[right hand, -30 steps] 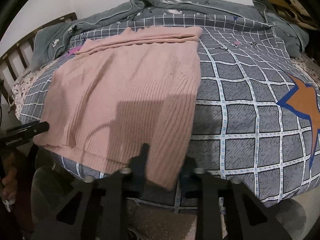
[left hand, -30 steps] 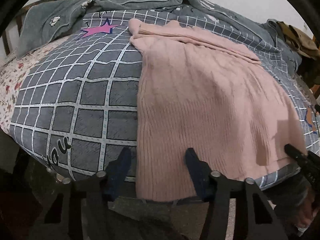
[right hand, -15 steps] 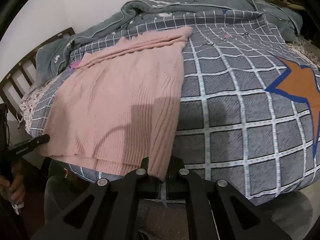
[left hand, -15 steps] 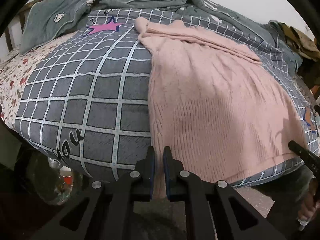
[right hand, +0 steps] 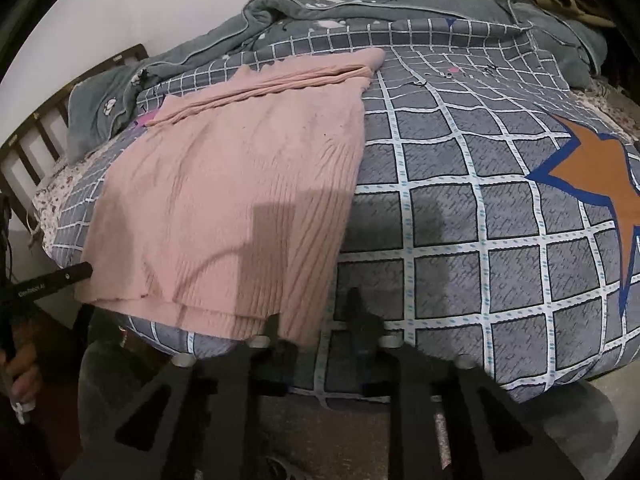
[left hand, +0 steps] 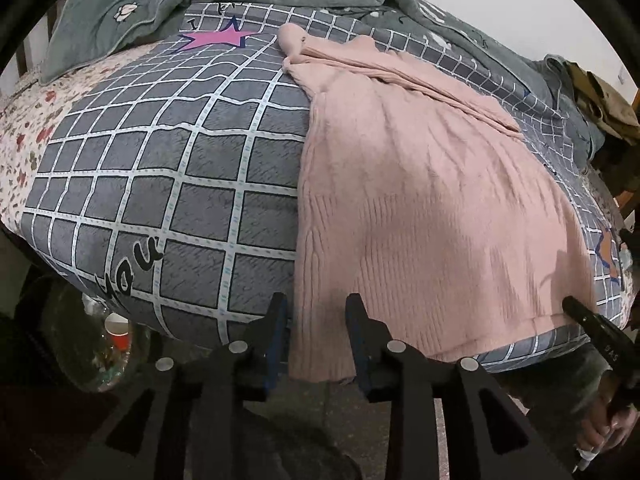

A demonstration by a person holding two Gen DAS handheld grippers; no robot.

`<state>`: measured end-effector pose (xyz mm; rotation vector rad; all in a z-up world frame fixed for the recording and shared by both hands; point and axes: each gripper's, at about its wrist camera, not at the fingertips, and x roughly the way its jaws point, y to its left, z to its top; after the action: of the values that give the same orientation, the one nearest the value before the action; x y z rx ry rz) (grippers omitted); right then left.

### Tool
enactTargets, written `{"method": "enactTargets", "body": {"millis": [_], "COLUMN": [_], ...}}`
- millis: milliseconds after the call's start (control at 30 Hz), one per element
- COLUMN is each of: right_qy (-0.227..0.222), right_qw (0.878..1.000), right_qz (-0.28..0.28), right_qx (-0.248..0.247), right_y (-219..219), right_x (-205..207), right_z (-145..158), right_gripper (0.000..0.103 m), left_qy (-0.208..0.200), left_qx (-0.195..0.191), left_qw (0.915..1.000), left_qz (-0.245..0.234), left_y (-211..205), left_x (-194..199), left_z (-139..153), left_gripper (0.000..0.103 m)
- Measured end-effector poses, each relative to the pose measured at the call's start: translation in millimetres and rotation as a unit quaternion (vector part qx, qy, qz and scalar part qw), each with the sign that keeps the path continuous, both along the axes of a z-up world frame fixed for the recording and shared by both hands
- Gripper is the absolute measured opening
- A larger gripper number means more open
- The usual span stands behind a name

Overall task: Fold small clothes
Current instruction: 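Lift the held hem with both grippers and fold it toward the collar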

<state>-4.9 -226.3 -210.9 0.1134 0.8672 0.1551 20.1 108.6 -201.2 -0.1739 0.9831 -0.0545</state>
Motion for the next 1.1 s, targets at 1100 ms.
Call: {"method": "enactTargets", "body": {"millis": [1100], "right_qy": [-0.104], "right_qw": [0.987], "right_qz": [0.031], "right_qx": [0.122], "right_y": [-10.7], "right_x": [42.6], "right_z": [166.3], "right_gripper": [0.004], "left_qy": [-0.096], "left_qx": [-0.021], "left_qw": [0.9949], "left_qz": [0.026], "left_y": [-3.4], "left_x": [39.5], "left_z": [167.9], "left_gripper": [0.007]}}
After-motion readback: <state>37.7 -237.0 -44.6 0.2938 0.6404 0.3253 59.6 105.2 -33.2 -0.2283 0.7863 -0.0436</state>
